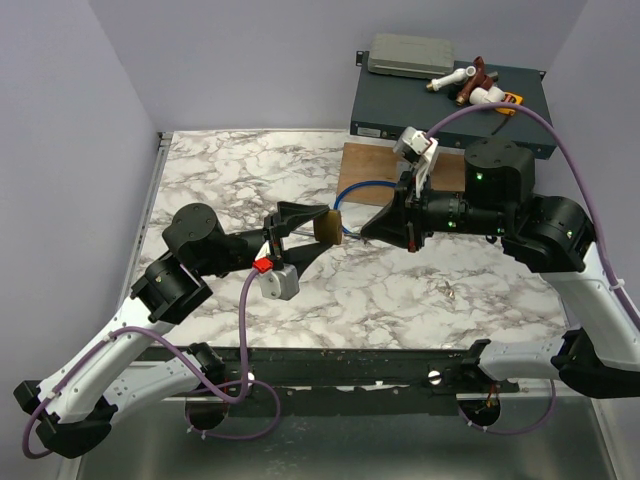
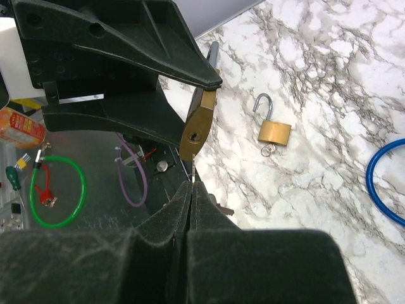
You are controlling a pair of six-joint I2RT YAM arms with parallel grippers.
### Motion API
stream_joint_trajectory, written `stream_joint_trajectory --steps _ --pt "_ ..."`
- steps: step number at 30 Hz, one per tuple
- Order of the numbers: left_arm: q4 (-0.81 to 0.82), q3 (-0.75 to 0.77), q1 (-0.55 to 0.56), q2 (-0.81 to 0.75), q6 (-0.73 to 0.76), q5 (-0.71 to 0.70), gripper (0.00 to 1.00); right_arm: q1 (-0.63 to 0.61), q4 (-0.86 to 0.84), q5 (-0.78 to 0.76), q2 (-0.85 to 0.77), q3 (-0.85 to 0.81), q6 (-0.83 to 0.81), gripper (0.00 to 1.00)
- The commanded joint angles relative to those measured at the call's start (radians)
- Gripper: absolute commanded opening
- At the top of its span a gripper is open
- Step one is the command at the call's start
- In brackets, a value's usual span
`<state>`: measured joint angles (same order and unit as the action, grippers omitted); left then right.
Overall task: Unlock with the key
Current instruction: Unlock the lock.
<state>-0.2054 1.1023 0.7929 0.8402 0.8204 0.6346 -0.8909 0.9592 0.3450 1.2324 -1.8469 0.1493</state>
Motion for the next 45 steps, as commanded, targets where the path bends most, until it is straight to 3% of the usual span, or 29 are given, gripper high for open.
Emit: stream_joint_trajectory --steps 1,45 --pt "0.08 0.003 -0.004 -0.02 0.015 -0.019 0.0 -0.001 -0.031 0.004 0.001 -0.039 0.001 0.01" --pt "0.113 0.002 -0.003 -0.033 -0.01 0.001 0.0 -0.001 -0.063 0.003 0.022 0.003 0.002 0.01"
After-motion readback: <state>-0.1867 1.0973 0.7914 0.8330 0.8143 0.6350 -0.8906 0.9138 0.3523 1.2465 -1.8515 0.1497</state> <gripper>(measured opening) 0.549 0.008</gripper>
